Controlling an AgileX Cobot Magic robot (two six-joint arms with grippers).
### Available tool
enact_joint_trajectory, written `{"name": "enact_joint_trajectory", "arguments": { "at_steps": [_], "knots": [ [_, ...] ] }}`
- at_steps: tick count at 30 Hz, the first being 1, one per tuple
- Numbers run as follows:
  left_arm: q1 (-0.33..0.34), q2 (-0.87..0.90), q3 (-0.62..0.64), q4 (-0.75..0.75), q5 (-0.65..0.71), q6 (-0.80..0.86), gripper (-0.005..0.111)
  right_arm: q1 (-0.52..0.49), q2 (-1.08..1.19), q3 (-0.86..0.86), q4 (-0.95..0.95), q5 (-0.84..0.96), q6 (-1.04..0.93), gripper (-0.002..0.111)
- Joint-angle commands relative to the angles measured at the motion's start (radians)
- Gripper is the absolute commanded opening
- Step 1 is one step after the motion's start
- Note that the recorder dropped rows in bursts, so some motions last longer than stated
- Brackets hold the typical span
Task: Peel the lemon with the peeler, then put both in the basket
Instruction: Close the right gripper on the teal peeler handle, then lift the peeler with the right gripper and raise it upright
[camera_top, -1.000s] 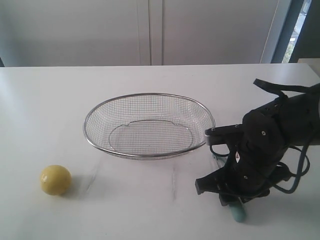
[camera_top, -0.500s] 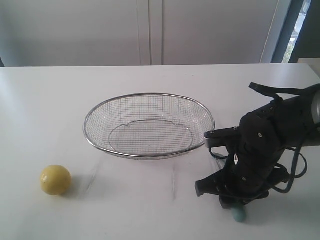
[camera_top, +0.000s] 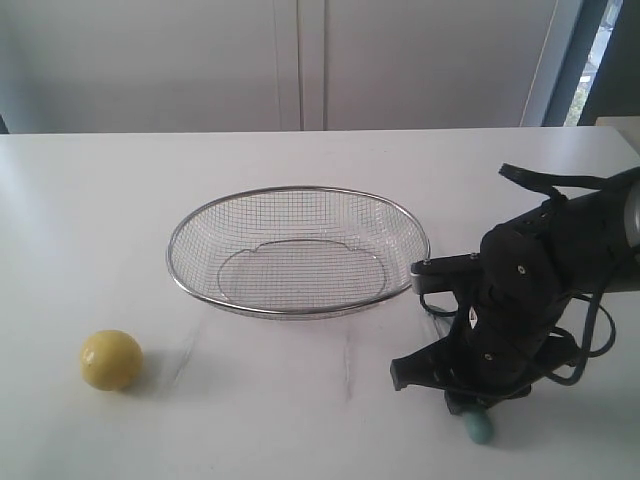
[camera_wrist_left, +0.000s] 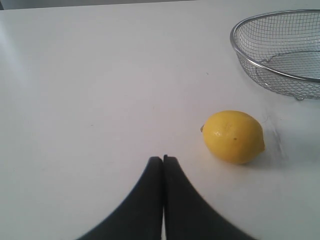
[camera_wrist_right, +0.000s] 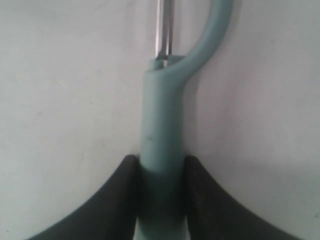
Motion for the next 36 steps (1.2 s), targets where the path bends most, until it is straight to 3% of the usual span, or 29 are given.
{"name": "enact_joint_trajectory", "arguments": {
  "at_steps": [1, 11, 36],
  "knots": [
    [-0.007, -0.004, 0.002, -0.002, -0.001, 0.001, 0.000, -0.007, 0.015, 0.008, -0.004, -0.023, 0.031, 0.000],
    [-0.007, -0.004, 0.002, -0.002, -0.001, 0.001, 0.000, -0.007, -0.025, 0.008, -0.006, 0.007, 0.033, 0.000],
    [-0.007, -0.004, 0.002, -0.002, -0.001, 0.001, 0.000, -0.007, -0.362, 0.004, -0.015, 0.167, -0.055, 0.000]
  ]
}}
